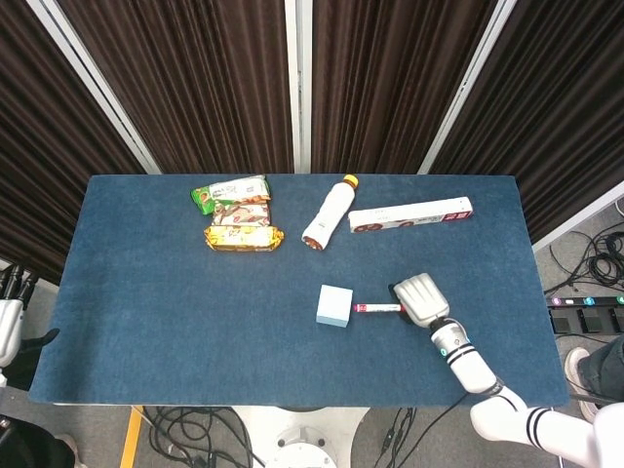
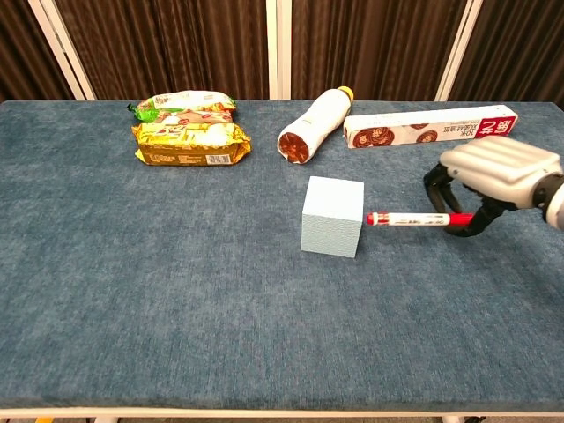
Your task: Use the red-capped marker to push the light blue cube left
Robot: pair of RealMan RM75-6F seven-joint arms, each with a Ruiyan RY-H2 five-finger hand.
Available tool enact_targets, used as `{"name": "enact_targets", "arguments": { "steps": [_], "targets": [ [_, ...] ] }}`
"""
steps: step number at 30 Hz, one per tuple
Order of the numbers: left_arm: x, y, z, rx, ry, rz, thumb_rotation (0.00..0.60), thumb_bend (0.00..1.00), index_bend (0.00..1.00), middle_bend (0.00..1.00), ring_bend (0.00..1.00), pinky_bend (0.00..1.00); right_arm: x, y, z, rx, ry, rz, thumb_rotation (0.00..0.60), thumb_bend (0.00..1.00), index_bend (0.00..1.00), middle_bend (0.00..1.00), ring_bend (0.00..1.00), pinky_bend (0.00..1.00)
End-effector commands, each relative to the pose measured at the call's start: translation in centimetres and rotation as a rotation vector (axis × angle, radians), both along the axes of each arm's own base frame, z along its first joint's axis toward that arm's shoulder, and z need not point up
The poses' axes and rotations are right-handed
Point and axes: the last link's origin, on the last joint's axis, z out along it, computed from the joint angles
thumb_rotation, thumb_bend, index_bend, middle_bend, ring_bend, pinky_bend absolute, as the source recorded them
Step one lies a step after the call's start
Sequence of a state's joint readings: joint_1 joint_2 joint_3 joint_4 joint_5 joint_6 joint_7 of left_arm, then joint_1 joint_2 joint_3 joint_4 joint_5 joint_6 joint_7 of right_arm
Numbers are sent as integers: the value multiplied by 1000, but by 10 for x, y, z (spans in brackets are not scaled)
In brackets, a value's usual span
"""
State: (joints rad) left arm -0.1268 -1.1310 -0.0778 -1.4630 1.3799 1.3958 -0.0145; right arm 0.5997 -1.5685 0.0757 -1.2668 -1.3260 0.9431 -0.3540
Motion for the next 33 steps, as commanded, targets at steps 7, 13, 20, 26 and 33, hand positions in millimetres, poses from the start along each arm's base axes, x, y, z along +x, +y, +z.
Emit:
{"name": "enact_targets", "arguments": {
  "steps": [7, 13, 20, 26, 33],
  "targets": [
    [-1, 0, -1, -6, -1, -2, 600, 42, 184, 106, 14, 107, -3, -1, 1, 2, 10, -11, 600, 345, 676, 667, 949, 1000],
    [-4, 1, 2, -1, 2, 5, 600, 42, 184, 106, 14, 107, 15, -9, -17, 21, -10, -1, 600, 355, 676, 667, 950, 1000],
    [-10, 1, 4, 2, -1, 23, 600, 42, 185, 106, 14, 107, 50, -14, -50, 62, -33, 28, 600, 356, 676, 666, 950, 1000],
    [-13, 1, 5, 5, -4, 28, 600, 41, 185, 105, 14, 107, 67, -21, -55, 48, -43, 49, 600, 365, 676, 668, 949, 1000],
    [-12, 1, 4, 4, -7, 24, 600, 42, 185, 106, 14, 107, 52, -20, -39, 25, -9, 44, 600, 366, 677, 666, 950, 1000]
  ]
}}
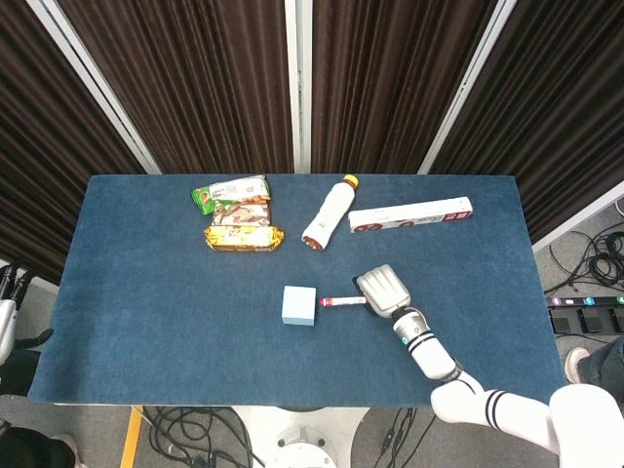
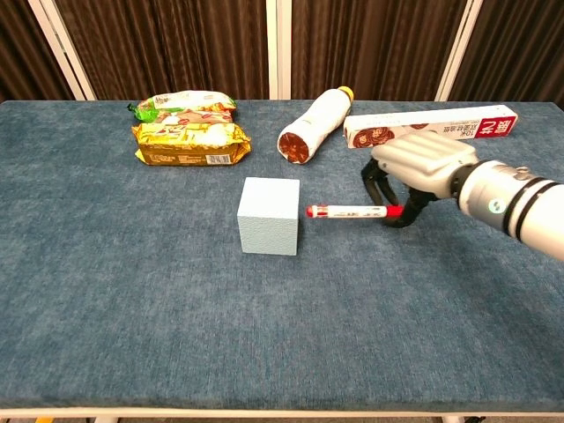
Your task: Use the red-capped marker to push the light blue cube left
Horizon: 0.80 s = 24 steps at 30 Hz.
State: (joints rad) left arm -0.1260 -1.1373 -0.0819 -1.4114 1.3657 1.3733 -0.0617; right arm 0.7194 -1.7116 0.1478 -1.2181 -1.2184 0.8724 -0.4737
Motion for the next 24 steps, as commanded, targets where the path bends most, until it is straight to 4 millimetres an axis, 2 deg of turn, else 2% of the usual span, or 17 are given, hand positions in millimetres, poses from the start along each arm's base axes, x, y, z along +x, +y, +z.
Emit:
{"name": "enact_targets", "arguments": {
  "steps": [1, 6, 11, 18, 24],
  "targets": [
    [0, 0, 0, -1, 0, -1, 600, 42, 185, 106, 14, 107, -7, 2, 7, -9, 13, -1, 600, 366, 677, 667, 950, 1000],
    [0, 0, -1, -3, 0, 3, 600, 42, 185, 106, 14, 107, -12, 5, 13, -14, 21, 0, 600, 367, 677, 669, 949, 1000],
    [-2, -4, 1, -7, 6, 9, 600, 44, 185, 106, 14, 107, -4, 6, 7, 3, 7, 8, 600, 366, 677, 671, 949, 1000],
    [-7, -6, 8, -1, 9, 24, 600, 58, 185, 106, 14, 105, 24, 7, -18, 44, -17, 36, 600, 371, 677, 672, 950, 1000],
    [-12, -8, 11, 3, 8, 36, 600, 58, 184, 106, 14, 105, 59, 6, -45, 73, -33, 71, 600, 372, 677, 671, 949, 1000]
  ]
}}
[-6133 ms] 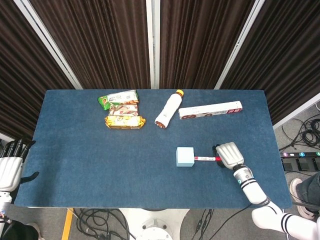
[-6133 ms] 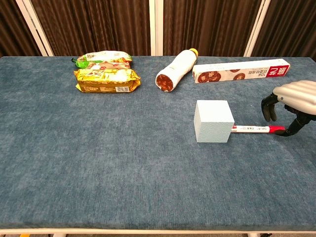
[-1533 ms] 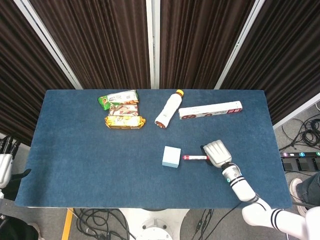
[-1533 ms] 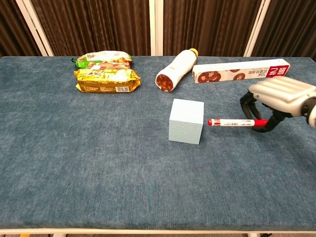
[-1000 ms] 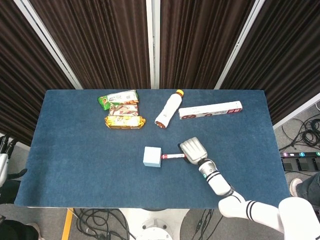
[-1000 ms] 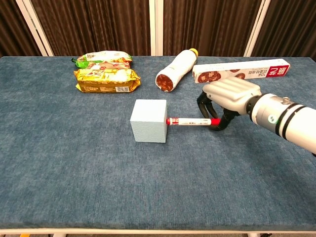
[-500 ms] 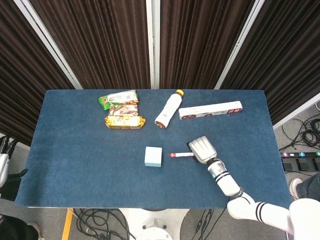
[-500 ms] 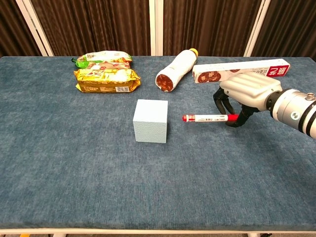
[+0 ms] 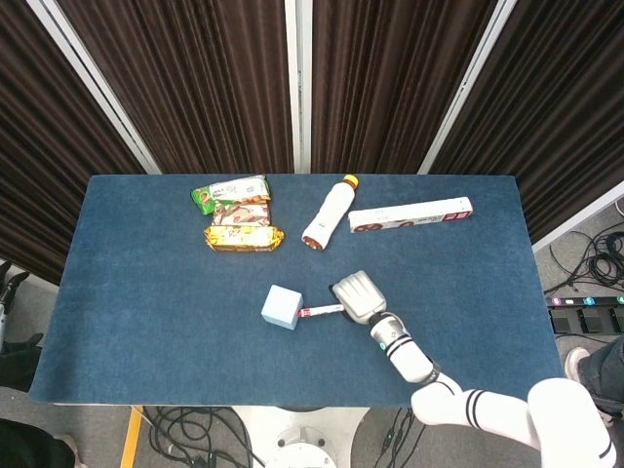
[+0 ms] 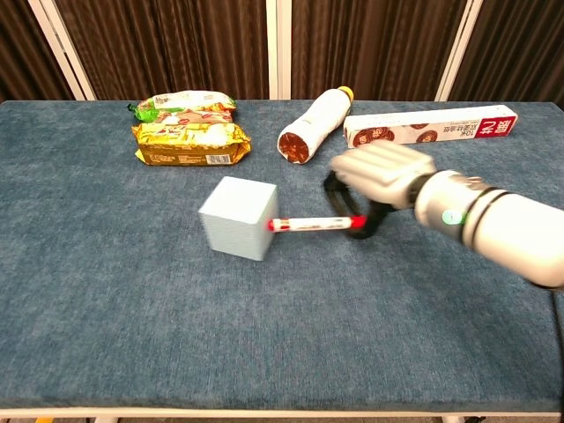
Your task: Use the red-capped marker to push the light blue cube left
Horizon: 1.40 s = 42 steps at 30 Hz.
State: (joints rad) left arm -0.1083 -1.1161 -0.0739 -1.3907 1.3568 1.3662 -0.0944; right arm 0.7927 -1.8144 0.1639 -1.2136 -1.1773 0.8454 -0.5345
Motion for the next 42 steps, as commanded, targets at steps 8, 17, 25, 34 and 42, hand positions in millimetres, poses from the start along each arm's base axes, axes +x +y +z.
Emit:
{"name": "enact_targets", "arguments": {
  "steps": [8, 17, 25, 34, 42],
  "targets": [
    [-4, -2, 2, 5, -7, 8, 600, 58, 184, 105, 14, 105, 34, -4, -15, -7, -9, 38, 600, 371, 677, 671, 950, 1000],
    [1, -1, -2, -3, -6, -6, 600, 58, 185, 106, 14, 105, 12, -7, 12, -52, 21, 27, 600, 371, 676, 672, 950, 1000],
    [6, -1, -4, -10, -3, -16, 600, 58, 184, 105, 14, 105, -1, -5, 18, -47, 27, -1, 600, 371, 676, 672, 950, 1000],
    [2, 0, -1, -4, -5, -6, 600, 58, 185, 105, 14, 105, 12, -5, 7, -32, 13, 13, 600, 371, 676, 671, 950, 1000],
    [-5, -4, 2, -1, -10, 11, 600, 58, 185, 105, 14, 105, 27, -10, -8, -21, 3, 13, 600, 370, 676, 672, 950, 1000]
  ]
}}
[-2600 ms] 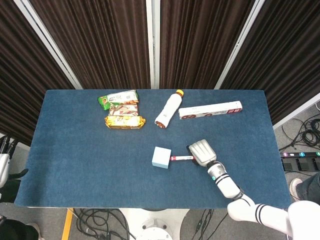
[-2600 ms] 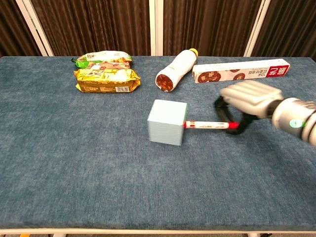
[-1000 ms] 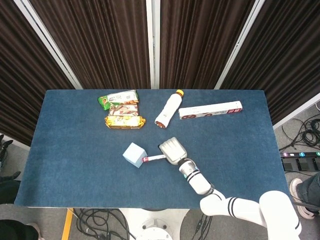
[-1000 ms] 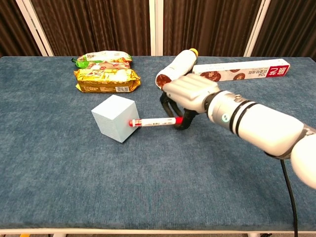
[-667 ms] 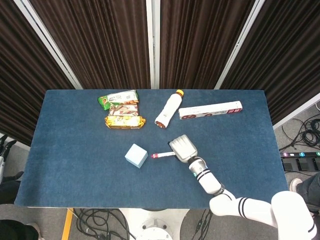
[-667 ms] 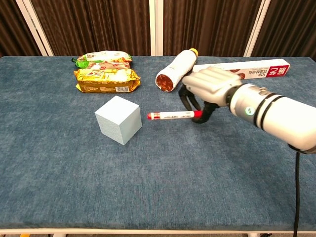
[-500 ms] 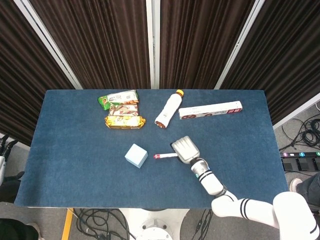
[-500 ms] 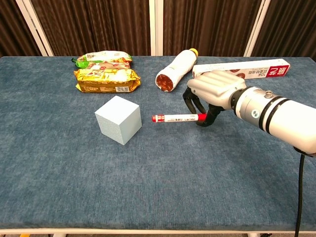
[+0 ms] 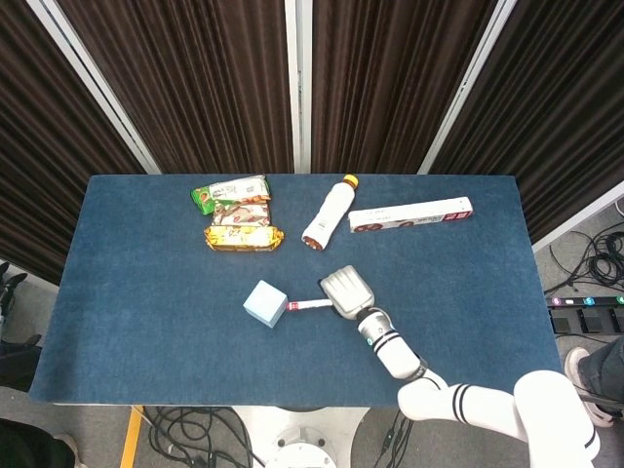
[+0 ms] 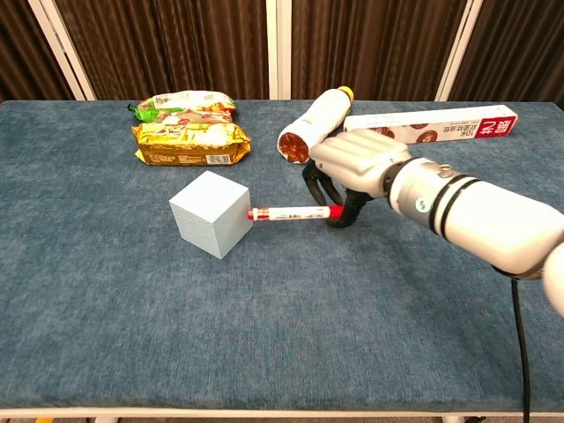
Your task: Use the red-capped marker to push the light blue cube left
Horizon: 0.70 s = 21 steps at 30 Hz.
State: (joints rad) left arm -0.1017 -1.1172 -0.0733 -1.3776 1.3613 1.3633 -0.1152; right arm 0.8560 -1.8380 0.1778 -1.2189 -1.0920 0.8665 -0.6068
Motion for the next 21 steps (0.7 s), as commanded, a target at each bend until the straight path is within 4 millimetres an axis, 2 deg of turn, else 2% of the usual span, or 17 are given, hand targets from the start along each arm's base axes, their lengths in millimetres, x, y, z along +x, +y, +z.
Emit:
{"name": "enact_targets", "arguments": {
  "steps": [1, 7, 11, 15, 21],
  "targets": [
    [-3, -2, 2, 1, -2, 9, 600, 58, 185, 105, 14, 105, 9, -4, -7, 4, -4, 3, 600, 370, 676, 673, 950, 1000],
    [-9, -5, 8, 15, -2, 22, 600, 58, 185, 105, 14, 105, 33, -13, -21, 2, -10, 18, 600, 372, 677, 672, 949, 1000],
    [-13, -5, 10, 22, -7, 27, 600, 58, 184, 106, 14, 105, 39, -16, -27, 1, 0, 23, 600, 373, 676, 673, 950, 1000],
    [-13, -4, 10, 17, -8, 24, 600, 58, 185, 106, 14, 105, 34, -17, -24, -13, 12, 24, 600, 372, 677, 673, 950, 1000],
    [-10, -4, 7, 10, -4, 16, 600, 58, 185, 106, 14, 105, 10, -20, 8, -65, 18, 19, 600, 374, 676, 672, 951, 1000]
  ]
}}
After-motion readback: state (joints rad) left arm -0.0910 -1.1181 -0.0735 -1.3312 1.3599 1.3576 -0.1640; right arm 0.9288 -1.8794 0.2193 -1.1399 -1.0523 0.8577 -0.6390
